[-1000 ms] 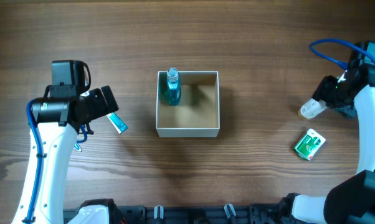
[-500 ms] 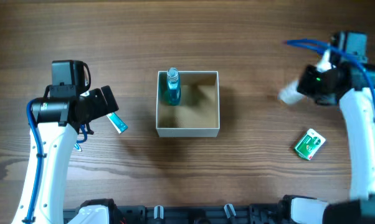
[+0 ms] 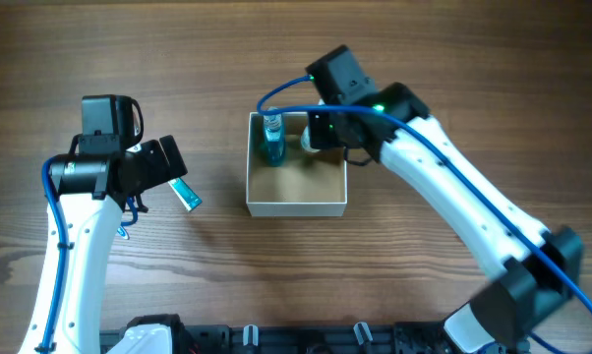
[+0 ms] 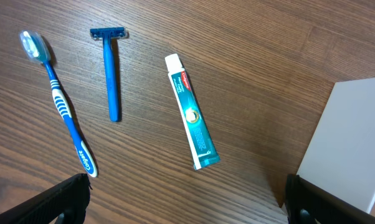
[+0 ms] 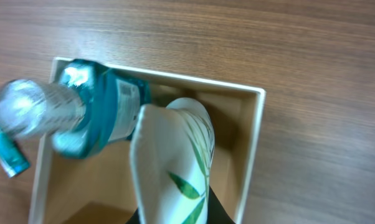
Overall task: Pack container
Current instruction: 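Place the Pantene tube upright in the box beside the bottle, then move the right gripper to the green Dettol soap and grasp it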
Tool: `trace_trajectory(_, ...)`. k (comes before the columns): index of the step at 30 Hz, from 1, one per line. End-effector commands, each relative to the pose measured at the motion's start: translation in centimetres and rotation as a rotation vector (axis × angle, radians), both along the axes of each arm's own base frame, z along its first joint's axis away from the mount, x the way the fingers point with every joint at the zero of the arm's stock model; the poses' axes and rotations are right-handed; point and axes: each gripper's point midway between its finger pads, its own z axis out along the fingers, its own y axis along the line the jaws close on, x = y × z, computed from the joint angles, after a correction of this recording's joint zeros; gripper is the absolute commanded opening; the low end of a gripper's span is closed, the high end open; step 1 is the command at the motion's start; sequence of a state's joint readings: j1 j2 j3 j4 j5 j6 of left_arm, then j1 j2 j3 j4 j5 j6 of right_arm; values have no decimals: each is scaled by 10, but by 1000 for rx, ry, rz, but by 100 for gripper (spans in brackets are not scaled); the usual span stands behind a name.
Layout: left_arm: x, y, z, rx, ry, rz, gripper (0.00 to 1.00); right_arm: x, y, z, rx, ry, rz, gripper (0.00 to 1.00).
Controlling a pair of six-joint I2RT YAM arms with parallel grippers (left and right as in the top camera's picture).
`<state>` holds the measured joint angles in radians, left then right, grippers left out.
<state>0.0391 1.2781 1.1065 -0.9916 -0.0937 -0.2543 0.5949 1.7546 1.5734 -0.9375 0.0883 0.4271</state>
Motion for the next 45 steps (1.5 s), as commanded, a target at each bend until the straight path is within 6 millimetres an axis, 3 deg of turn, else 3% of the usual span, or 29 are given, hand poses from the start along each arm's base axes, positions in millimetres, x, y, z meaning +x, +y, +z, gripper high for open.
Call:
trace_trajectory(1, 4, 2, 7, 13, -20, 19, 100, 20, 1, -8, -2, -26, -44, 4)
trace_trajectory(3, 4, 2, 7, 13, -20, 19, 100, 25, -3, -25, -21, 3, -57, 4)
trace_trajectory(5, 4, 3, 7, 13, -20, 19, 100, 26, -3, -29, -27, 10, -58, 11)
trace_trajectory(8, 4, 2, 7, 13, -21, 19, 100, 25, 0, -28, -12, 13, -45, 59)
trace_trajectory(9, 4, 2, 7, 13, -21, 19, 100, 23, 4, -25, -2, 13, -11, 59)
trace_trajectory(13, 4, 2, 7, 13, -23, 19, 100, 23, 4, 25, 35, -102, 35, 62)
trace_trajectory(15, 4, 2, 7, 13, -24, 19, 100, 22, -3, 69, 63, -196, 16, 62)
trace_trajectory(16, 4, 3, 7, 13, -24, 19, 100, 20, -20, 102, 66, -284, -40, 63)
trace_trajectory(17, 4, 3, 7, 13, -24, 19, 100, 17, -61, 136, 89, -364, -231, 75)
trace_trajectory(19, 4, 2, 7, 13, -24, 19, 100, 9, -123, 150, 104, -367, -479, 76)
trace_trajectory(22, 5, 3, 8, 13, -24, 19, 100, -17, -198, 122, 140, -165, -777, 90)
trace_trajectory(25, 4, 3, 7, 13, -24, 19, 100, -61, -238, 92, 104, 33, -940, 92)
trace_trajectory(30, 4, 2, 7, 13, -24, 19, 100, -109, -269, 55, 80, 97, -1062, 100)
trace_trajectory(34, 4, 2, 7, 13, -24, 19, 100, -136, -305, 3, 41, 181, -1108, 100)
trace_trajectory(37, 4, 3, 7, 13, -24, 19, 100, -142, -327, -46, 71, 243, -1079, 100)
trace_trajectory(40, 4, 2, 7, 13, -24, 19, 100, -148, -339, -81, 54, 262, -1062, 100)
trace_trajectory(45, 4, 2, 7, 13, -24, 19, 100, -147, -341, -132, 5, 280, -929, 100)
